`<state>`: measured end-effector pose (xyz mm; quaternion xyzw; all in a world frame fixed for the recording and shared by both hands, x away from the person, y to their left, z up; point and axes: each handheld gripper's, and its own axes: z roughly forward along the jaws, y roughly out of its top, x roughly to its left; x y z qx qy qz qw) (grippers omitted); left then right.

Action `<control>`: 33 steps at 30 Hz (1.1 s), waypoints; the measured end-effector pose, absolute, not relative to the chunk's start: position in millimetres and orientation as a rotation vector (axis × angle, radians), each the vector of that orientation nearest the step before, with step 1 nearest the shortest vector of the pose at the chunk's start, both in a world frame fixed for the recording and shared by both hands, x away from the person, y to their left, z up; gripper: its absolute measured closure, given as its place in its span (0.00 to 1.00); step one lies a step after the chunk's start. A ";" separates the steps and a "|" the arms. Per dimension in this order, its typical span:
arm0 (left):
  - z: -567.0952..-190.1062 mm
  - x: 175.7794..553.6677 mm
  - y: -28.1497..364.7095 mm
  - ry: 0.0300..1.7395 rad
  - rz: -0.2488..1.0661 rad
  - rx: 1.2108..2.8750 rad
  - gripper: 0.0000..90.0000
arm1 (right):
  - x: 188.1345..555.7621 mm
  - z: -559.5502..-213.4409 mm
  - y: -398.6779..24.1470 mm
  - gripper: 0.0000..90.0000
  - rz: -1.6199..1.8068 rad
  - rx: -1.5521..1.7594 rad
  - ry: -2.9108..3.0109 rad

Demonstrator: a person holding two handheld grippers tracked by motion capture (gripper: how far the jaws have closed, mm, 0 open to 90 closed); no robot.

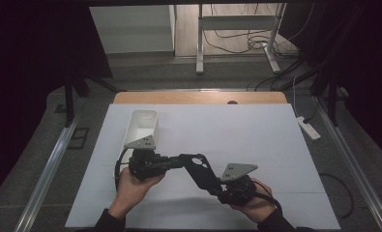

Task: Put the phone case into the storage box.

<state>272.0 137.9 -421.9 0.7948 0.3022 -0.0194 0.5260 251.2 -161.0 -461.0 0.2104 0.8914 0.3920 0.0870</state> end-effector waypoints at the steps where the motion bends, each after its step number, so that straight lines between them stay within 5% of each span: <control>1: -421.4 272.3 138.5 0.725 -0.036 1.907 0.95 | 251.5 -461.3 -161.2 0.66 1.167 0.633 2.660; 16: -416.2 277.3 149.3 0.765 0.047 1.941 0.95 | 254.7 -458.9 -176.7 0.55 1.137 0.769 2.648; 33: -407.2 286.4 163.8 0.791 0.055 1.955 0.95 | 253.6 -459.2 -194.9 0.11 1.058 0.859 2.635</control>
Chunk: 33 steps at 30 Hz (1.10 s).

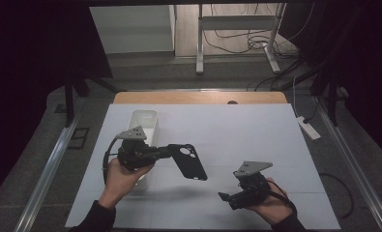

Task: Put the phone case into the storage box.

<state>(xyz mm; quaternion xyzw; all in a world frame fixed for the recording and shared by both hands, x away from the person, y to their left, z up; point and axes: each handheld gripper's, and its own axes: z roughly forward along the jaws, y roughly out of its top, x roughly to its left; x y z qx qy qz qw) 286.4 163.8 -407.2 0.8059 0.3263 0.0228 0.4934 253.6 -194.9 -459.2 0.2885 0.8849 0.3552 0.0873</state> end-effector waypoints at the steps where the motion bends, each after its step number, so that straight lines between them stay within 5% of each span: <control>1: -405.8 287.4 166.3 0.795 0.053 1.951 0.94 | 253.5 -459.7 -195.5 0.10 1.052 0.858 2.642; 10: -401.0 291.2 176.0 0.807 0.055 1.948 0.94 | 250.2 -459.5 -206.6 0.00 1.061 0.874 2.630; 33: -389.6 298.2 192.2 0.812 0.069 1.946 0.94 | 238.7 -466.0 -261.9 0.00 1.007 1.046 2.521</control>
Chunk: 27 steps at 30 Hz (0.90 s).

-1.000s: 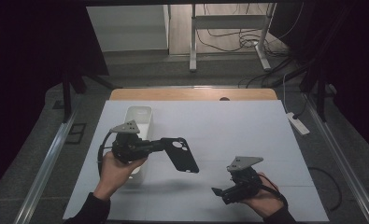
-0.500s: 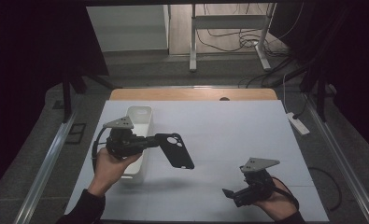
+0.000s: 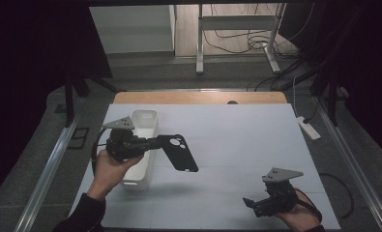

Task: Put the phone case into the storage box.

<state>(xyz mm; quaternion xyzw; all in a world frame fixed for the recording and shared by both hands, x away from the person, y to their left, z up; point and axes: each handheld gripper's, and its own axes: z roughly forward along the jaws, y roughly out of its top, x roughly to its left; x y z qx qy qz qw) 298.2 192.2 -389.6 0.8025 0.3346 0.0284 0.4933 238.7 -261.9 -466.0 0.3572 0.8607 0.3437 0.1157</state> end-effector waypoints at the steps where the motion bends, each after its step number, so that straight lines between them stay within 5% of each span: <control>1: -389.3 298.5 193.2 0.814 0.069 1.945 0.94 | 237.6 -465.5 -265.6 0.00 1.017 1.061 2.508; 27: -381.0 312.1 206.3 0.845 0.093 1.960 0.94 | 210.9 -460.6 -307.0 0.00 0.942 1.251 2.392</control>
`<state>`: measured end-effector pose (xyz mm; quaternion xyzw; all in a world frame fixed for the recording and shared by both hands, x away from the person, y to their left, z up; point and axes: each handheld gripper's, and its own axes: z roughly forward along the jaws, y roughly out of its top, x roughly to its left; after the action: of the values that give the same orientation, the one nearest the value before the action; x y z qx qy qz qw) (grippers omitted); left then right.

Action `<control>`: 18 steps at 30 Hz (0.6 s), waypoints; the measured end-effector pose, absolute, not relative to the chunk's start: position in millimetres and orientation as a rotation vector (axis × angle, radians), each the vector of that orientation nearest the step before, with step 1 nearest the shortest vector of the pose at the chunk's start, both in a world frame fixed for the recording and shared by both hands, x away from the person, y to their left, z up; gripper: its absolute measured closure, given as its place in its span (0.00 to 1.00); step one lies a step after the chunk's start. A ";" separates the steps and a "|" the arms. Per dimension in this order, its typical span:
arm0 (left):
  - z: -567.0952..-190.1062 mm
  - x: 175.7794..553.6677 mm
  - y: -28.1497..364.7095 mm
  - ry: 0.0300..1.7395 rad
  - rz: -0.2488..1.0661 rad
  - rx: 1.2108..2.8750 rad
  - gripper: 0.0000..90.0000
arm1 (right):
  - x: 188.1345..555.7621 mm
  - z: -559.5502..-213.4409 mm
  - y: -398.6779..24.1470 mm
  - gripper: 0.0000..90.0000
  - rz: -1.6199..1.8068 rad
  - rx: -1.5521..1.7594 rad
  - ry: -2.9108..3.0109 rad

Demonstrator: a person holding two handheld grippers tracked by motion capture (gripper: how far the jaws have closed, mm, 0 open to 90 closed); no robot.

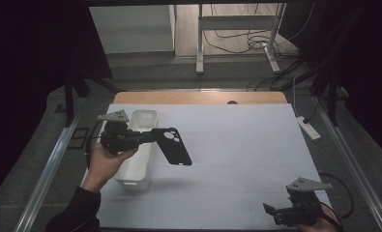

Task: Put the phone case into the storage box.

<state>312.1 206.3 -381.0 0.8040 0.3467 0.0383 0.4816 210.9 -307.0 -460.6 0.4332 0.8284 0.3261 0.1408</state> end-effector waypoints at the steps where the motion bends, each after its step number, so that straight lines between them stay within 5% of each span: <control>1: -378.7 313.3 207.0 0.849 0.098 1.963 0.94 | 210.2 -460.4 -308.2 0.00 0.939 1.261 2.389; 18: -355.8 320.1 228.3 0.879 0.166 1.970 0.94 | 209.8 -460.1 -310.1 0.00 0.940 1.277 2.375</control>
<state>320.1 228.3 -355.8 0.8039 0.3585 0.0677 0.4697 209.8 -310.1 -460.1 0.4425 0.8232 0.3259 0.1425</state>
